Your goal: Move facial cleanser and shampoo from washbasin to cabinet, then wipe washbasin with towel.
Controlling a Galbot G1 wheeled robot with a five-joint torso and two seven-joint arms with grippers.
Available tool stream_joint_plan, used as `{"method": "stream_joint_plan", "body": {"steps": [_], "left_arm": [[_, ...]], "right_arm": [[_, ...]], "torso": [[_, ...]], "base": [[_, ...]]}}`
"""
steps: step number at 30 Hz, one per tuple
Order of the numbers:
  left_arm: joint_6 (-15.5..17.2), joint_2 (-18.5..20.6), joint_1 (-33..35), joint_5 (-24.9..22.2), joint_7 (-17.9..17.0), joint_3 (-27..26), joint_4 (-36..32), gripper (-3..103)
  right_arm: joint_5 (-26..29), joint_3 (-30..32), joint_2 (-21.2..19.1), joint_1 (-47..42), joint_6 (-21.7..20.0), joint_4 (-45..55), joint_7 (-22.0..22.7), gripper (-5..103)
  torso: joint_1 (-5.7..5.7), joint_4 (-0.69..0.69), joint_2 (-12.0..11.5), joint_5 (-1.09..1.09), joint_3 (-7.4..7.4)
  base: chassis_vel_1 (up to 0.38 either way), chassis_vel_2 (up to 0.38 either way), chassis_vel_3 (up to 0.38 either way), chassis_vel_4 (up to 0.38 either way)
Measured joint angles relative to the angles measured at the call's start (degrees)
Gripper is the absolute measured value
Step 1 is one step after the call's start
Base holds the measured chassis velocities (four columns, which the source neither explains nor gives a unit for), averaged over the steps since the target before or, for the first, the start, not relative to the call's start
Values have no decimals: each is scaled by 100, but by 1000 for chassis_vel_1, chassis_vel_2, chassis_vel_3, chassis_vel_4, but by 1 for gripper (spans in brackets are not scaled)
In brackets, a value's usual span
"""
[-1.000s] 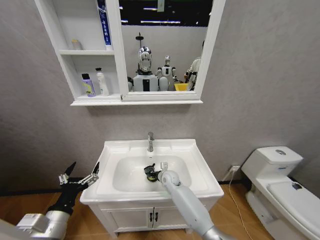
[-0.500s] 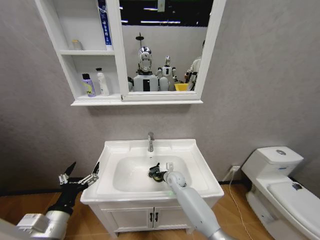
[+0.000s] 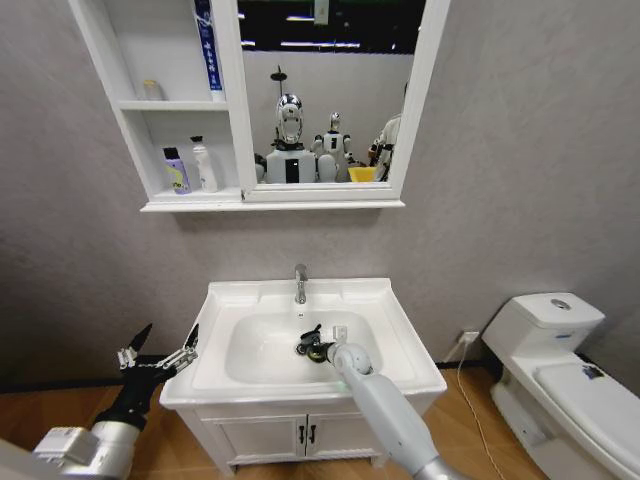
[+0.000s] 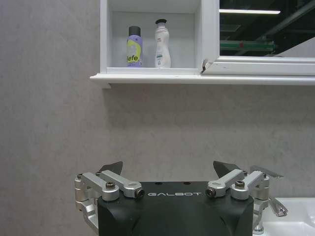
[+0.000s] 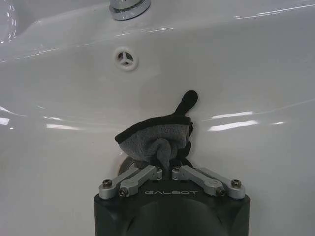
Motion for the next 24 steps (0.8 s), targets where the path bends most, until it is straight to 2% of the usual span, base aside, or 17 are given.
{"method": "stream_joint_plan", "body": {"steps": [24], "left_arm": [[0, 0, 0, 0, 0, 0, 0, 100]], "right_arm": [[-74, -285, 378, 243, 185, -384, -454, 3]], "torso": [[0, 3, -1, 1, 1]], "base": [[0, 0, 0, 0]]}}
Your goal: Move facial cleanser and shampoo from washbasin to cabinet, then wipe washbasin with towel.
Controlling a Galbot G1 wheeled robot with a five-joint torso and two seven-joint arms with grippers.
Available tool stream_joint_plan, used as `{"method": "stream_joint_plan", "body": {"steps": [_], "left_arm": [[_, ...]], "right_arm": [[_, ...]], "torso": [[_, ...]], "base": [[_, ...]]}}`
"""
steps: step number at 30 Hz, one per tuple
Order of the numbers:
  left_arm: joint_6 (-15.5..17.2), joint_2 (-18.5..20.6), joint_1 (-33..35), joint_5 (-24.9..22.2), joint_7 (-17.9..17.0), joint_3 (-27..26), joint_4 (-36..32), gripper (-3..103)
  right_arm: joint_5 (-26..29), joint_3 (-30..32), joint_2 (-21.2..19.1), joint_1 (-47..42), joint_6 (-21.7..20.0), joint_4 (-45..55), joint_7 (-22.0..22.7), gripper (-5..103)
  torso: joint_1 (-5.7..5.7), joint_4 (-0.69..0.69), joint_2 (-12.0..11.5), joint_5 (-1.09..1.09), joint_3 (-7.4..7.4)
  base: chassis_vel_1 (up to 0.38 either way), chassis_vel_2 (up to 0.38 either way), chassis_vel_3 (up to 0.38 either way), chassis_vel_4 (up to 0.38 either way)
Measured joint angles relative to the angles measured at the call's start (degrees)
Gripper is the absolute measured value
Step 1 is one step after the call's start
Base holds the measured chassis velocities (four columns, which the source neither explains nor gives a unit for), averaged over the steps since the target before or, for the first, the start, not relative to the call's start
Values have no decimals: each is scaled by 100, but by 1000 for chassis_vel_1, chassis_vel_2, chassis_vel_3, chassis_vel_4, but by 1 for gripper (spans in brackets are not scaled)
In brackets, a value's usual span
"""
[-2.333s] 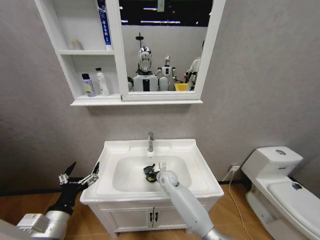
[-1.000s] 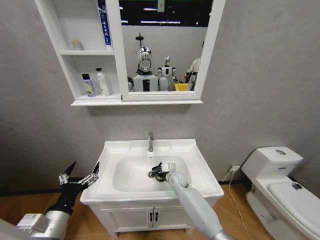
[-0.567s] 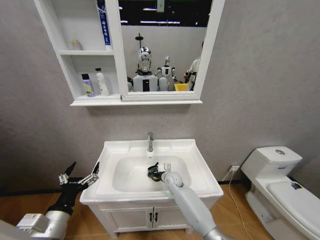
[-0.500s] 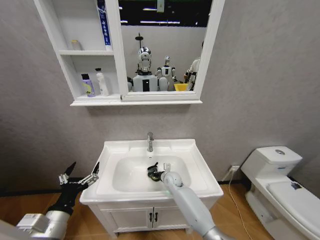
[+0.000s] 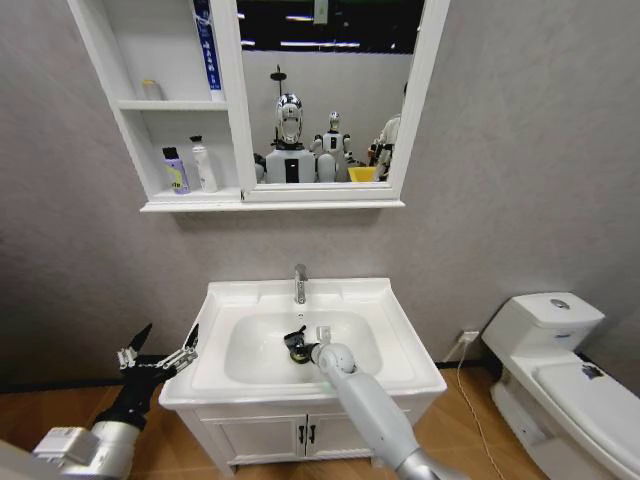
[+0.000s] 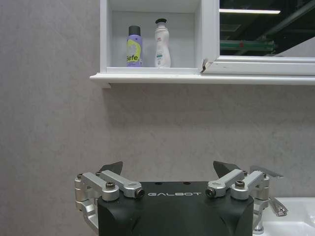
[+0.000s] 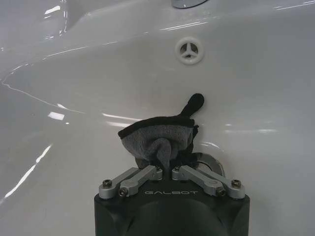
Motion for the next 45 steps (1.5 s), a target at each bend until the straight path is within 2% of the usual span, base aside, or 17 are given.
{"method": "stream_joint_plan", "body": {"steps": [10, 30, 37, 45], "left_arm": [[0, 0, 0, 0, 0, 0, 0, 100], [0, 0, 0, 0, 0, 0, 0, 100], [0, 0, 0, 0, 0, 0, 0, 100], [0, 0, 0, 0, 0, 0, 0, 100]], "right_arm": [[-37, 71, -47, -5, 8, -62, -50, 3], [219, 421, -604, -421, -354, 684, 513, 3], [303, 523, -716, -585, -403, 937, 942, 3], [314, 538, -783, -751, -411, 1284, 1721, 3]], "torso": [[0, 1, 0, 1, -1], [0, -1, 0, 0, -1], [0, 0, 1, 0, -1], [0, -1, 1, 0, -1]], "base": [[0, 0, 0, 0], [0, 0, 0, 0], [0, 0, 0, 0], [0, 0, 0, 0]]}}
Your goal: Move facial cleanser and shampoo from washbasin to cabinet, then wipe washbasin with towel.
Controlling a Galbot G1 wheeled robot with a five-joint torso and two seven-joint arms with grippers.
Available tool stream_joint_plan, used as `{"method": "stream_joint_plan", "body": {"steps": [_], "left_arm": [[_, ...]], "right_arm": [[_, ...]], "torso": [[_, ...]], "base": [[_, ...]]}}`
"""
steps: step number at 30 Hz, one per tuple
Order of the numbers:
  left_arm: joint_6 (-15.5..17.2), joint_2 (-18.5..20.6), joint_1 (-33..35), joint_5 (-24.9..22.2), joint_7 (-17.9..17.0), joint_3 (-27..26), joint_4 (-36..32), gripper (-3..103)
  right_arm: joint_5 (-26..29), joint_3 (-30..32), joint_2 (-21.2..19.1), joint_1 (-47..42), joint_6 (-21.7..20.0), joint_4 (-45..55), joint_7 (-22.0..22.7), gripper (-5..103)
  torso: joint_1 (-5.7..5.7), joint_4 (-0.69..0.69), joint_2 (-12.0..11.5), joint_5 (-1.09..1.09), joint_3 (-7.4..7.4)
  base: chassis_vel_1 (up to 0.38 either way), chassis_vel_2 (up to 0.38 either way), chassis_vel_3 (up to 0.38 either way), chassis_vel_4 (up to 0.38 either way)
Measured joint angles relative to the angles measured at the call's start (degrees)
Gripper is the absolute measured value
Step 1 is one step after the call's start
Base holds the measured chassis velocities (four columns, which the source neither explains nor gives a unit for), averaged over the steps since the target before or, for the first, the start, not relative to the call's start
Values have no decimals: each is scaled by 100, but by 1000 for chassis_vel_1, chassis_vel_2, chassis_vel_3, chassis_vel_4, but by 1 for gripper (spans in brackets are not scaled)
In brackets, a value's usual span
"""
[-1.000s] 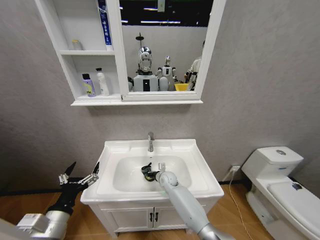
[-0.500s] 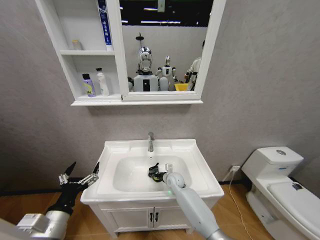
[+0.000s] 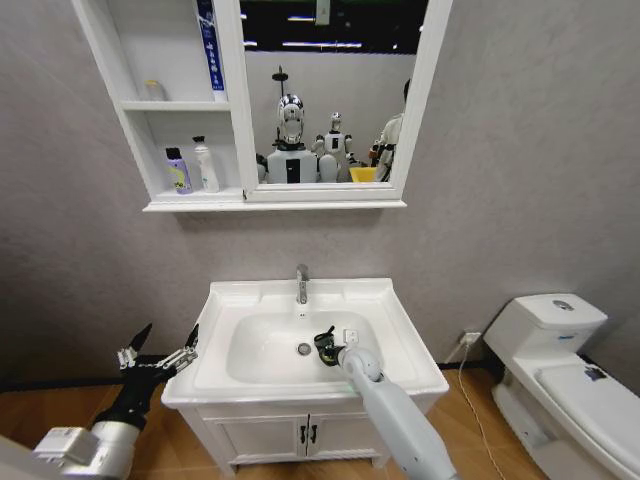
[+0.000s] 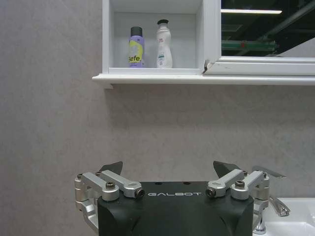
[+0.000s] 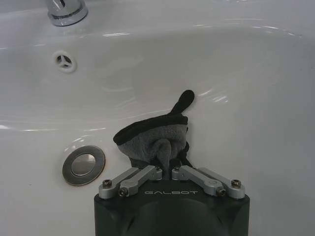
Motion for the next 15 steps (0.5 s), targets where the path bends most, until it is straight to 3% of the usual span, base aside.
{"method": "stream_joint_plan", "body": {"steps": [15], "left_arm": [[0, 0, 0, 0, 0, 0, 0, 100]], "right_arm": [[-157, 16, -285, -184, -20, 418, 323, 3]], "torso": [[0, -1, 0, 0, 1]], "base": [[0, 0, 0, 0]]}}
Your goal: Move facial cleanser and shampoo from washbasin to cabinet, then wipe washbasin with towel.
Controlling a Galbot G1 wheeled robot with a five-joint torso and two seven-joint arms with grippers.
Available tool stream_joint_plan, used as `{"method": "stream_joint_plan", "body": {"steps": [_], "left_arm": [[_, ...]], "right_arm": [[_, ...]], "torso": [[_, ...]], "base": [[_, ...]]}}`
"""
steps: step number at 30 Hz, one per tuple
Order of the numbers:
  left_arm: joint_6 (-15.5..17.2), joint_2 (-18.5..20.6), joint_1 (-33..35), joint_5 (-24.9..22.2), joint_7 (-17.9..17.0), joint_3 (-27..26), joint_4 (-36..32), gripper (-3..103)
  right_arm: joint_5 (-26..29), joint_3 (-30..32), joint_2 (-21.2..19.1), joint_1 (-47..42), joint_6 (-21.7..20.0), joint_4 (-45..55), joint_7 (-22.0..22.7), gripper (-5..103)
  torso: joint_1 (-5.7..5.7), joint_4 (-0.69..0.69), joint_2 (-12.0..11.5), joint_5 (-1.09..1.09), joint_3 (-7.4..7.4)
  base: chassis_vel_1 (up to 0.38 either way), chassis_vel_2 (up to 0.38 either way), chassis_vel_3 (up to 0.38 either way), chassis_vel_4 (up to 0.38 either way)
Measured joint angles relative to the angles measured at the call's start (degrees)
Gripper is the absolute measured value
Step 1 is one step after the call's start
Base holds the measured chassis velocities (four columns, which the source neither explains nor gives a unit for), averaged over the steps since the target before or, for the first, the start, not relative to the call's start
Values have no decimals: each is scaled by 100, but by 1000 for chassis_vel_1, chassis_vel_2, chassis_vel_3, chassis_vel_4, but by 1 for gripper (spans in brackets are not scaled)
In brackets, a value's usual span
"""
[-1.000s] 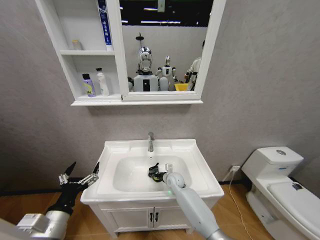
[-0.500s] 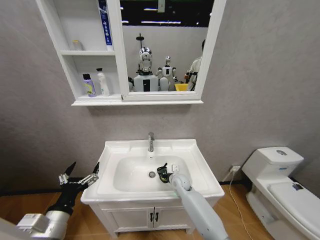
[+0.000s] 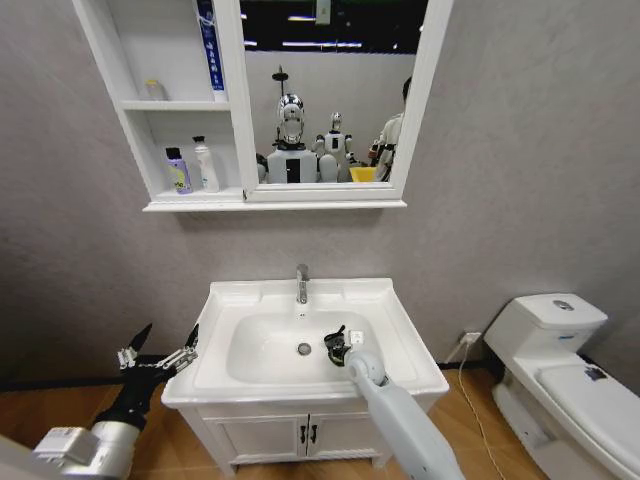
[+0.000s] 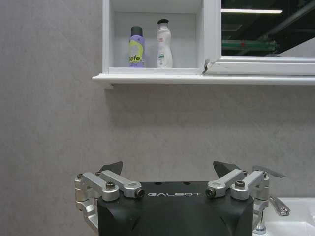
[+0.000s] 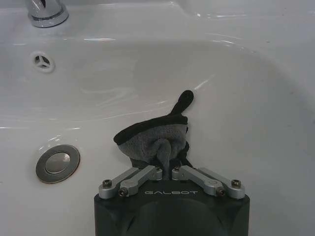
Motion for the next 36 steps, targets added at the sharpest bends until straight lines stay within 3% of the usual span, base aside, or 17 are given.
{"method": "stream_joint_plan", "body": {"steps": [9, 26, 30, 31, 36], "left_arm": [[0, 0, 0, 0, 0, 0, 0, 100], [0, 0, 0, 0, 0, 0, 0, 100], [0, 0, 0, 0, 0, 0, 0, 100], [0, 0, 0, 0, 0, 0, 0, 100], [0, 0, 0, 0, 0, 0, 0, 100]], "right_arm": [[-598, 75, -299, -54, -7, 392, -116, 3], [-1133, 311, -643, 167, 23, 1176, -409, 3], [-1292, 659, -905, 124, 376, 1121, -944, 3], [-1315, 925, -1106, 76, 611, 1087, -1373, 3], [-935, 1348, -1618, 46, 1033, 925, -2214, 3]], "torso": [[0, -1, 0, 0, 0], [0, 1, 0, 0, 0], [0, 1, 0, 1, 0], [1, 0, -1, 1, 0], [0, -1, 0, 0, -1]], "base": [[0, 0, 0, 0], [0, 0, 0, 0], [0, 0, 0, 0], [0, 0, 0, 0], [0, 0, 0, 0]]}}
